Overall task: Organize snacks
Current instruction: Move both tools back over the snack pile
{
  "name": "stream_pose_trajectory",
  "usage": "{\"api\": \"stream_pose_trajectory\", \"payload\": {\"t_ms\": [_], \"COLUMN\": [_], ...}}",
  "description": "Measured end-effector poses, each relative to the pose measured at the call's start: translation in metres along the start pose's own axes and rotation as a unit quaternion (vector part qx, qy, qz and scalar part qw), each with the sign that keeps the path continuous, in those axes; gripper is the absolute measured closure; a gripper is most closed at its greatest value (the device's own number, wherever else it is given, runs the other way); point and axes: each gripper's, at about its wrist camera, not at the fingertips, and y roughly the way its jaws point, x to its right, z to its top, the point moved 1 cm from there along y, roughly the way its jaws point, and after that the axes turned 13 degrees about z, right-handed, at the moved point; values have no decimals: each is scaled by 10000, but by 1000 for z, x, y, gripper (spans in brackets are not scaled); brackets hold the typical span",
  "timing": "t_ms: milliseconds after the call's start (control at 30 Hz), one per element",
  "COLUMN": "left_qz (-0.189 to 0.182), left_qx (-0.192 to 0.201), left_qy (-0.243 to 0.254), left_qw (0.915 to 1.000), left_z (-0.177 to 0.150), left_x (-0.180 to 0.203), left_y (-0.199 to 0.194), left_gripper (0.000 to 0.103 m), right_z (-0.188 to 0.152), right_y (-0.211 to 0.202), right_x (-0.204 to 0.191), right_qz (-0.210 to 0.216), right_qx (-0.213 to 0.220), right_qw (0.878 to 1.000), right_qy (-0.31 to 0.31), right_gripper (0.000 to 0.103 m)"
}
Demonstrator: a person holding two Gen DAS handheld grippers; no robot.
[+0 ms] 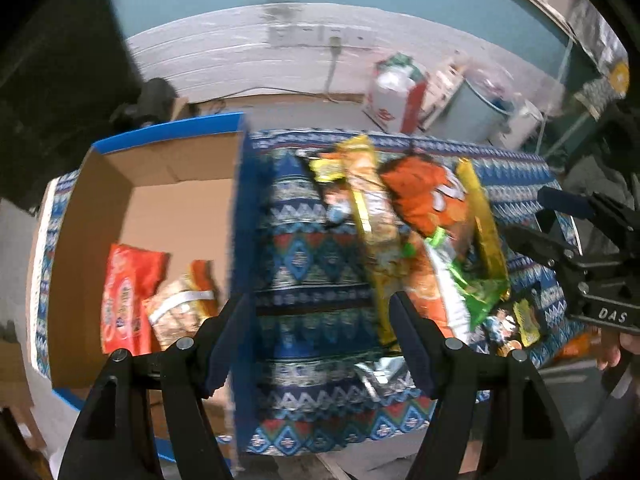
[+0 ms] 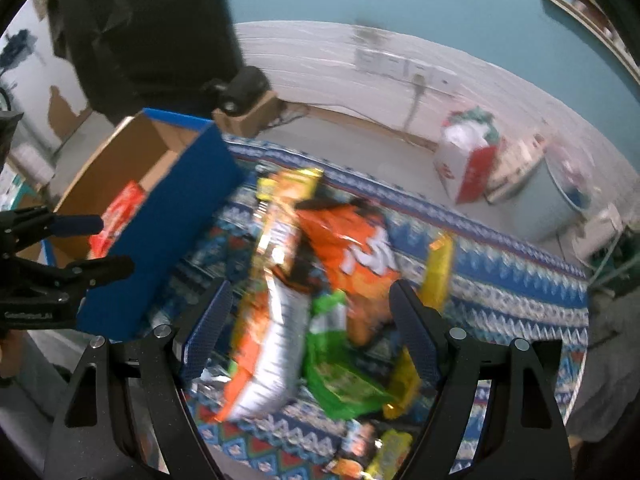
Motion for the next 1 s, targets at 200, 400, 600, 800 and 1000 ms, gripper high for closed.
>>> {"api": "stream_pose_trajectory", "payload": {"t_ms": [200, 400, 600, 800, 1000], "left_qz": [-166, -276, -389, -401, -446], "left_qx": [-121, -474, -856, -1209, -1393], "left_qy": [356, 458, 504, 509, 490], "left_qw": [9992, 9974, 9943, 9905, 9880], "left_z": [2, 1, -2, -7, -9], "left_x": [41, 74, 99, 112, 121], "left_y": [4, 26, 50, 73, 92], "left_gripper": [26, 25, 25, 25, 23], "right_z": [-22, -39, -54, -63, -69], "right_y": [-14, -19, -19, -13, -5], "right_x": [34, 60, 82, 98, 111], "right_qz": [-181, -285, -365, -346, -316], "right_qx": [-1, -41, -91, -170, -251], "right_qw": [9992, 9978, 9962, 9948, 9934], "right_qy": [343, 595, 790, 945, 1070], "right_gripper": [22, 22, 22, 22, 22]}}
